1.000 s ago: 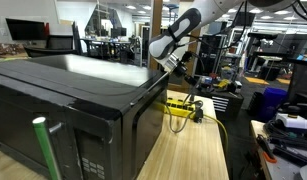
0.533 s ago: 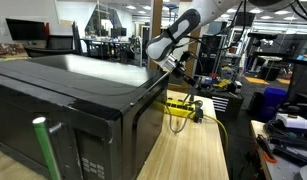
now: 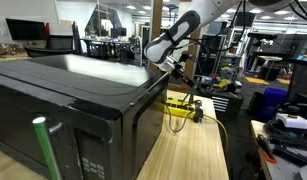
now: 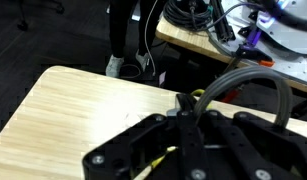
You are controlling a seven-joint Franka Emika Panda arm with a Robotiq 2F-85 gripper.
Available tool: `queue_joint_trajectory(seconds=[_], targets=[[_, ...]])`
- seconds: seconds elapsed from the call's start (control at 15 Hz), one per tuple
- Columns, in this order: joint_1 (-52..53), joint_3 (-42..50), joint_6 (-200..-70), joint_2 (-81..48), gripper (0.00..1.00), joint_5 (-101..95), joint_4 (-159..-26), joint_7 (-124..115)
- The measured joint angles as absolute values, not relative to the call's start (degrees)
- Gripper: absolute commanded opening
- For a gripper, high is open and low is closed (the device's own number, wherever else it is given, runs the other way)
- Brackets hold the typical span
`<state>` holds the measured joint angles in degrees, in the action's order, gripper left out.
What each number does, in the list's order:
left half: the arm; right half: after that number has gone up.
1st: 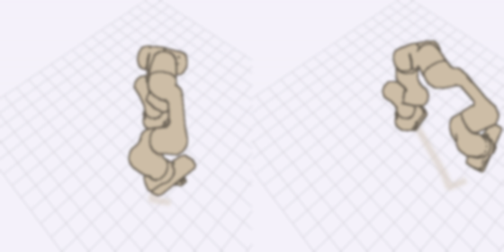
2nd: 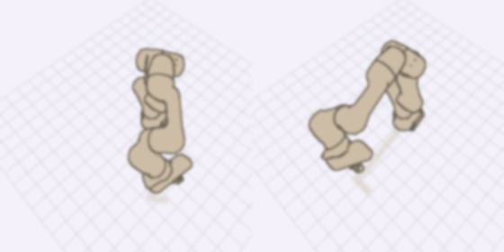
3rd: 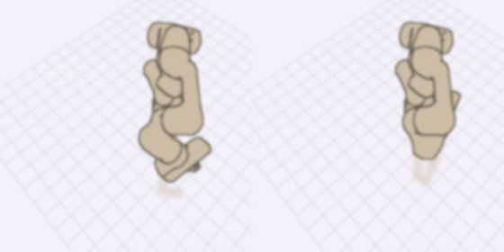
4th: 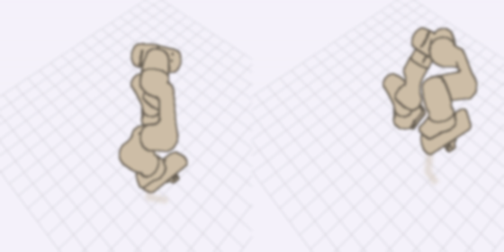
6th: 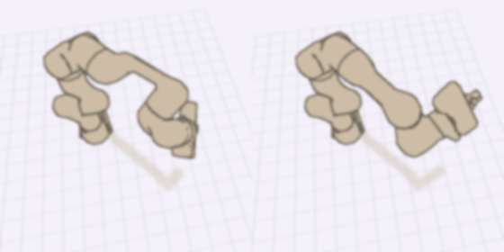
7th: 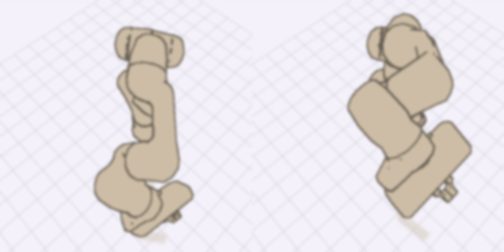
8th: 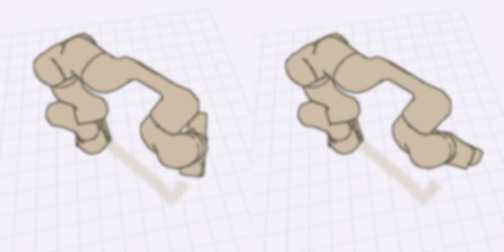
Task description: Put the electric wire head in the extension cord
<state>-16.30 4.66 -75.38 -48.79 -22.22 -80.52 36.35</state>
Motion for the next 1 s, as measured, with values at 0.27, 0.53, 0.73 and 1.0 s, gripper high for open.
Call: queue_joint_trajectory(seconds=[0.27,0.53,0.73,1.0], targets=[[-16.25,4.89,-76.57,-48.9,0.01,-23.33,-81.48,35.75],[-16.25,4.95,-77.01,-48.68,0.3,-23.34,-81.84,35.75],[-16.07,4.52,-80.48,-49.2,0.49,-23.47,-84.28,35.22],[-15.96,4.21,-86.36,-49.61,0.77,-22.97,-87.14,34.89]])
